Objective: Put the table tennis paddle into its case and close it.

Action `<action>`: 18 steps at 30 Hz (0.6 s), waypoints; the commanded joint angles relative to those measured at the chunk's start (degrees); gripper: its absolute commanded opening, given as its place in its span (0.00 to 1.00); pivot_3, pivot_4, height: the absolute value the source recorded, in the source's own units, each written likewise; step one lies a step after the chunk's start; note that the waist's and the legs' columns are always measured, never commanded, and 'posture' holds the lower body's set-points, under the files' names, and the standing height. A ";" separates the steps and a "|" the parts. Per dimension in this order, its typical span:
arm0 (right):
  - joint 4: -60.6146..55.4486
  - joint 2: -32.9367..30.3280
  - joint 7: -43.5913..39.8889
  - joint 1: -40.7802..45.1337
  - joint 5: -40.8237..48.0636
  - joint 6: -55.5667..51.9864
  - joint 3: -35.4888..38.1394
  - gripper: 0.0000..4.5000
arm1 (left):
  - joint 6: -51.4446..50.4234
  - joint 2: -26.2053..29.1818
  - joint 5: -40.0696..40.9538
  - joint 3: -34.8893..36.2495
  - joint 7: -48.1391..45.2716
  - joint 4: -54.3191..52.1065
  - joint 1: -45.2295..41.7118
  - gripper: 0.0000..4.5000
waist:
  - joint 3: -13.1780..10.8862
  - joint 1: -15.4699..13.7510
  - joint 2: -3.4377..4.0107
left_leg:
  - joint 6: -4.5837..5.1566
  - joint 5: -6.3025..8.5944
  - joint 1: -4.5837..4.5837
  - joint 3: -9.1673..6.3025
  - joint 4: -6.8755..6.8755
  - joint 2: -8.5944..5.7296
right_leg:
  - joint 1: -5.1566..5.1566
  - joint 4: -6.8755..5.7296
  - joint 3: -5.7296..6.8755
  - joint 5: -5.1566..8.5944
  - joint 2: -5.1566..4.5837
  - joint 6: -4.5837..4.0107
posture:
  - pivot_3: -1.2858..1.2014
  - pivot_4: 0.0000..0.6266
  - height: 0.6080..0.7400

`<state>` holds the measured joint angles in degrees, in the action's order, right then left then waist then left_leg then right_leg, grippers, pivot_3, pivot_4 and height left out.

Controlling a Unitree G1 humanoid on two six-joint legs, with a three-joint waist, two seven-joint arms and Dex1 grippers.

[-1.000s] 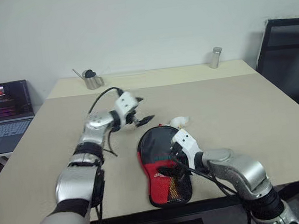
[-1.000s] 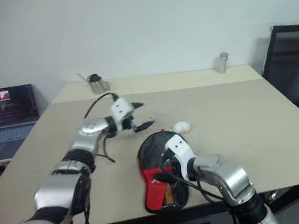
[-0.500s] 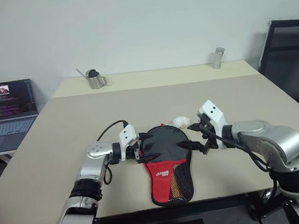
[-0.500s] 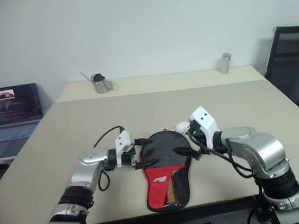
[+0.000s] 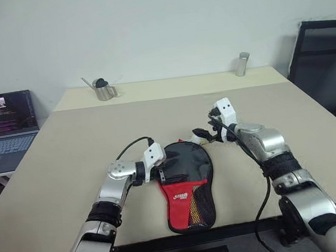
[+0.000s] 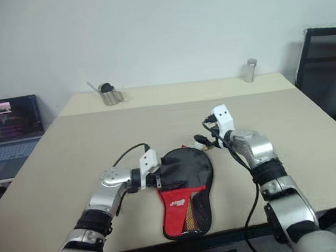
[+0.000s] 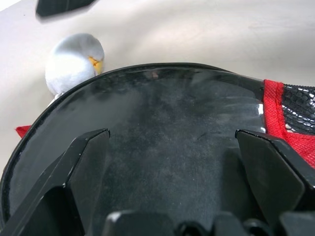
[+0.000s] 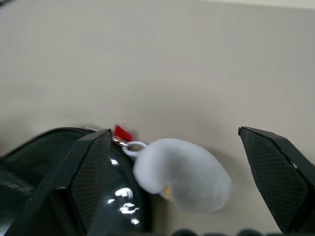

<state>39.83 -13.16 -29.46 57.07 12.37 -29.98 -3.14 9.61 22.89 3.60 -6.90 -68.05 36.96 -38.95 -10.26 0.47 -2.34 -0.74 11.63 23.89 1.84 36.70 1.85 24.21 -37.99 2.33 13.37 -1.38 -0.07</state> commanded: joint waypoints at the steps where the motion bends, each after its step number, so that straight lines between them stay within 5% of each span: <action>1: 8.85 1.11 -0.04 4.90 -1.44 7.27 1.74 1.00 | 1.35 0.55 0.43 0.04 0.42 -0.94 0.45 0.99 | -0.02 0.02 0.03 | 0.00 0.00 0.00 0.00 -0.01 0.02 | 0.01 0.00 0.00 0.00 0.00 0.00 | 0.52 0.24 1.00; 18: 26.61 5.05 1.08 9.86 -5.13 15.70 3.86 0.96 | 1.33 1.38 0.37 -0.46 1.65 -2.75 2.62 1.00 | -0.05 0.05 0.08 | 0.00 0.00 -0.06 -0.03 -0.04 0.09 | 0.01 -0.04 -0.05 -0.01 0.00 -0.03 | 0.52 0.24 1.00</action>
<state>66.71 -8.34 -28.62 64.71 7.56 -15.51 -0.55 10.68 23.69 4.11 -6.88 -66.73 35.52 -36.78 -10.31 0.52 -2.26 -0.74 11.63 23.84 1.80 36.65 1.94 24.22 -38.03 2.28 13.35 -1.37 -0.10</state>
